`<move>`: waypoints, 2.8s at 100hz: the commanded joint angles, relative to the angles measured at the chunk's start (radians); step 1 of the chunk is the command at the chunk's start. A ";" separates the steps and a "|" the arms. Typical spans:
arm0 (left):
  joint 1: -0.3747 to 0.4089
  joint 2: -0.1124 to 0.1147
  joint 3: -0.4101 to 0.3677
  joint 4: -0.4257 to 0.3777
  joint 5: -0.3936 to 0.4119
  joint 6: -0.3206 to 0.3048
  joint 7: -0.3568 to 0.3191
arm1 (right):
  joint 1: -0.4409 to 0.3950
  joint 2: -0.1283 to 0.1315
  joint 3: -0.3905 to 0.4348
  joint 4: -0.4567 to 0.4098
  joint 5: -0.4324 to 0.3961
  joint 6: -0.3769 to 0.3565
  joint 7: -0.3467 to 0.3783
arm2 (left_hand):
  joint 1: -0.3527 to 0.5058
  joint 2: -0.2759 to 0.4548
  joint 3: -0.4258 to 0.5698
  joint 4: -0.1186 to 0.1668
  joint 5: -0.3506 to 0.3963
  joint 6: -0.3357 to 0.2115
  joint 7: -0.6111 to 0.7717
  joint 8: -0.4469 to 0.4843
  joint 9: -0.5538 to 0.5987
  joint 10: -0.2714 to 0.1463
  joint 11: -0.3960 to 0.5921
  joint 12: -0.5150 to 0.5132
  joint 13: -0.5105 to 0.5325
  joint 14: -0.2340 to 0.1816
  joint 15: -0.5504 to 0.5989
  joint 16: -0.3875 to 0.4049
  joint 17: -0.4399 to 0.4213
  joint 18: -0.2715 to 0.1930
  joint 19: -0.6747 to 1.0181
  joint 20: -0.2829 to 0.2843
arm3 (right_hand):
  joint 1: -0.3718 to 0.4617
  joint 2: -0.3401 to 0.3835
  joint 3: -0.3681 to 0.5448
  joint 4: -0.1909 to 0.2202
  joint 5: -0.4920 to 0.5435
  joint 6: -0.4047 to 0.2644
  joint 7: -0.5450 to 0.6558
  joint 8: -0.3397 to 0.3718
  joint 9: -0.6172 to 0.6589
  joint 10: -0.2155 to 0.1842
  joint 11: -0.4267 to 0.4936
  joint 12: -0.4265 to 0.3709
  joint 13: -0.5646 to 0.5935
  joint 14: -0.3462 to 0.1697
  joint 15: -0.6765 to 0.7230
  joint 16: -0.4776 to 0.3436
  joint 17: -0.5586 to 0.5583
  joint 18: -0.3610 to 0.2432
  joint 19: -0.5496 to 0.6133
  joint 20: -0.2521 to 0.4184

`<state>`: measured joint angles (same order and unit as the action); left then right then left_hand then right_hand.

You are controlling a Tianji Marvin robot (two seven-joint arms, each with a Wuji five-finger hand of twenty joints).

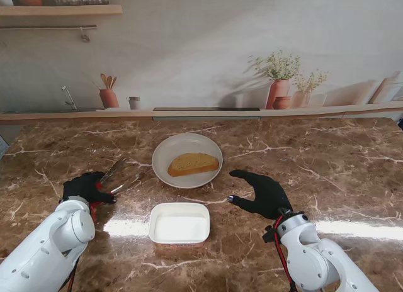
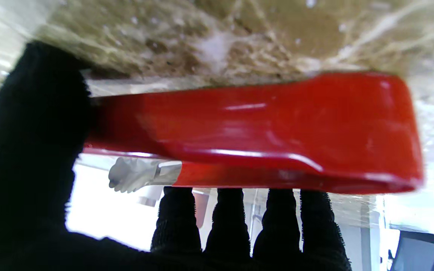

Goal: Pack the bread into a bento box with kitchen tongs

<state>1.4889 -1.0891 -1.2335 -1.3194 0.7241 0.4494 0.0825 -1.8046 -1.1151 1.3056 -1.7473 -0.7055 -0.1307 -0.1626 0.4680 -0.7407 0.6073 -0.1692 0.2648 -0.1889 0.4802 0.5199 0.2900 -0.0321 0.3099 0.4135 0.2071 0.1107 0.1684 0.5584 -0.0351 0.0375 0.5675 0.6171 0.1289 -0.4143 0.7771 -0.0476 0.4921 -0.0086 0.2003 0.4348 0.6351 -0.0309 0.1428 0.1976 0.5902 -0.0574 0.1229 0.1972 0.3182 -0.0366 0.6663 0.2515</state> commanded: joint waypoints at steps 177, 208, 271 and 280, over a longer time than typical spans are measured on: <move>0.128 -0.050 -0.163 -0.031 -0.100 -0.266 0.116 | -0.010 0.003 0.005 0.008 0.032 0.004 0.042 | 0.305 0.126 0.367 0.069 0.347 0.104 0.025 -0.191 0.369 0.001 0.201 0.091 0.596 0.080 0.493 0.313 0.516 0.216 0.701 0.059 | 0.024 0.025 -0.009 0.024 0.007 -0.022 0.000 -0.007 0.016 -0.016 -0.002 0.021 0.009 0.016 0.003 0.021 -0.006 0.061 0.029 0.054; 0.133 0.003 -0.275 -0.203 -0.037 -0.423 -0.131 | -0.006 0.002 0.004 0.021 0.038 0.005 0.040 | 0.296 0.113 0.362 0.068 0.327 0.115 -0.003 -0.204 0.350 0.003 0.195 0.078 0.595 0.067 0.493 0.322 0.532 0.186 0.711 0.077 | 0.025 0.027 -0.011 0.025 0.008 -0.024 0.000 -0.007 0.019 -0.015 -0.002 0.023 0.008 0.018 0.003 0.025 -0.006 0.066 0.026 0.065; -0.141 0.048 -0.081 -0.118 -0.129 -0.506 -0.417 | -0.002 -0.005 0.010 0.057 0.071 -0.002 0.020 | 0.313 0.133 0.359 0.075 0.317 0.195 -0.093 -0.250 0.307 0.050 0.204 0.076 0.604 0.064 0.509 0.373 0.557 0.168 0.722 0.129 | 0.026 0.026 -0.010 0.025 0.011 -0.025 0.001 -0.006 0.023 -0.017 -0.001 0.026 0.006 0.020 0.002 0.028 -0.007 0.066 0.019 0.078; -0.171 0.049 -0.048 -0.098 -0.130 -0.507 -0.426 | -0.004 -0.005 0.013 0.057 0.077 -0.004 0.019 | 0.313 0.129 0.359 0.075 0.308 0.197 -0.099 -0.253 0.300 0.051 0.206 0.076 0.605 0.063 0.517 0.382 0.559 0.164 0.729 0.140 | 0.026 0.027 -0.010 0.024 0.012 -0.025 0.001 -0.006 0.024 -0.016 0.000 0.026 0.006 0.020 0.002 0.028 -0.008 0.067 0.017 0.079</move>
<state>1.3374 -1.0354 -1.2949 -1.4259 0.5946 -0.0547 -0.3317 -1.7992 -1.1175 1.3149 -1.6974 -0.6364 -0.1347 -0.1536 0.7340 -0.6991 0.8985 -0.1904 0.5531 0.0548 0.3768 0.2801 0.6265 0.0101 0.5087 0.4963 0.7659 0.1534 0.6329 0.9216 0.5097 0.2302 1.2214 0.7311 0.1289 -0.4035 0.7773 -0.0476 0.4924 -0.0099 0.2003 0.4347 0.6507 -0.0309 0.1434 0.2084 0.5902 -0.0360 0.1230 0.2088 0.3179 0.0262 0.6773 0.3040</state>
